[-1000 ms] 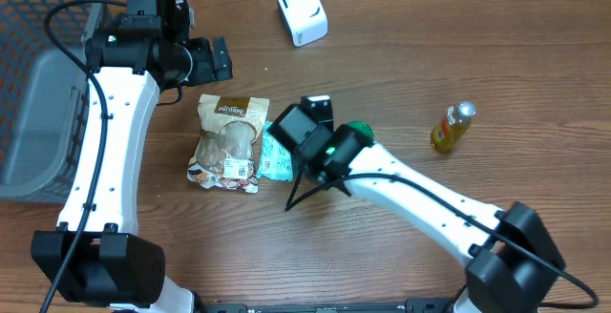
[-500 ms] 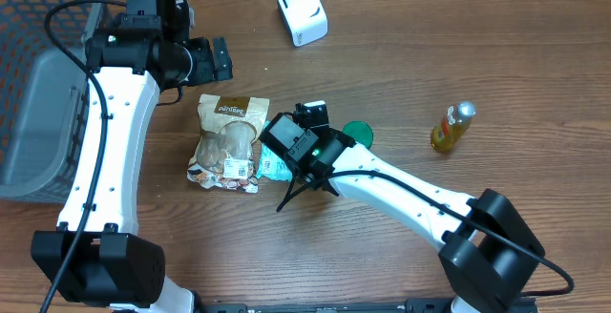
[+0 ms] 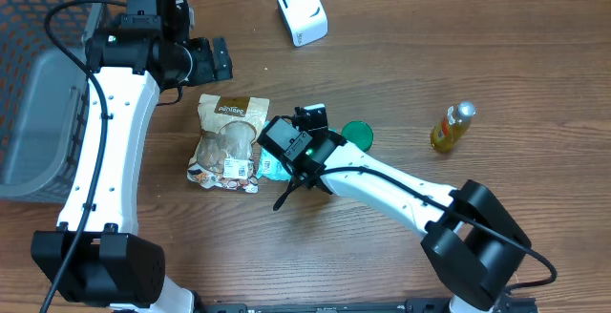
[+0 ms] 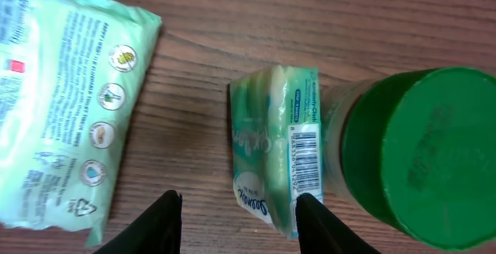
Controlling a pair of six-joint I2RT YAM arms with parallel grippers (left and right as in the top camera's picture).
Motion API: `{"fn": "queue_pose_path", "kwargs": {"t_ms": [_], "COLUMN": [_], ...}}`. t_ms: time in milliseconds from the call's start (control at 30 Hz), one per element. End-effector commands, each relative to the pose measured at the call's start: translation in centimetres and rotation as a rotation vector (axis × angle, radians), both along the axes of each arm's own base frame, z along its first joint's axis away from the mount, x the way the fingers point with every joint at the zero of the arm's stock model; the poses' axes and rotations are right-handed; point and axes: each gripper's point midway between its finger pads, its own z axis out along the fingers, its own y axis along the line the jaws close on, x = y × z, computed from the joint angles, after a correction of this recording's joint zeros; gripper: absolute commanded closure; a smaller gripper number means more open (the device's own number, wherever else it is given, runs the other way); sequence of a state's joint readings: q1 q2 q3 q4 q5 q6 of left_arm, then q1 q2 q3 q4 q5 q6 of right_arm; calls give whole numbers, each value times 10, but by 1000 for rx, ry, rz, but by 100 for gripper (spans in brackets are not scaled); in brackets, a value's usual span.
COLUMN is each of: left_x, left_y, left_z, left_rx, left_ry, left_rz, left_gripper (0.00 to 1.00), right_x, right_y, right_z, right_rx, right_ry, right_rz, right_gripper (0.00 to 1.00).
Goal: Scan the item barcode
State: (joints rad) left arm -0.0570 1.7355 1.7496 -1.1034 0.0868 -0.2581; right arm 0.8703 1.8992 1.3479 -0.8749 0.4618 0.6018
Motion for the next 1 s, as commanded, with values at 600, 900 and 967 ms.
{"fn": "queue_pose_path", "kwargs": {"t_ms": [600,900,967], "left_x": [2,2,2], "left_y": [0,0,0], "left_z": [4,4,4], "left_rx": [-4,-4,-4], "left_ry": [-13,-13,-13], "left_rz": [-11,-11,-11], "left_gripper": [0,0,0], "right_x": [14,12,12], "right_y": [-22,-21,-21], "right_z": [-16,-17,-17], "right_rx": [-40,-35,-34], "right_ry": [7,17,16], "right_rz": [-86,-83,-83], "right_gripper": [68,87,94]}}
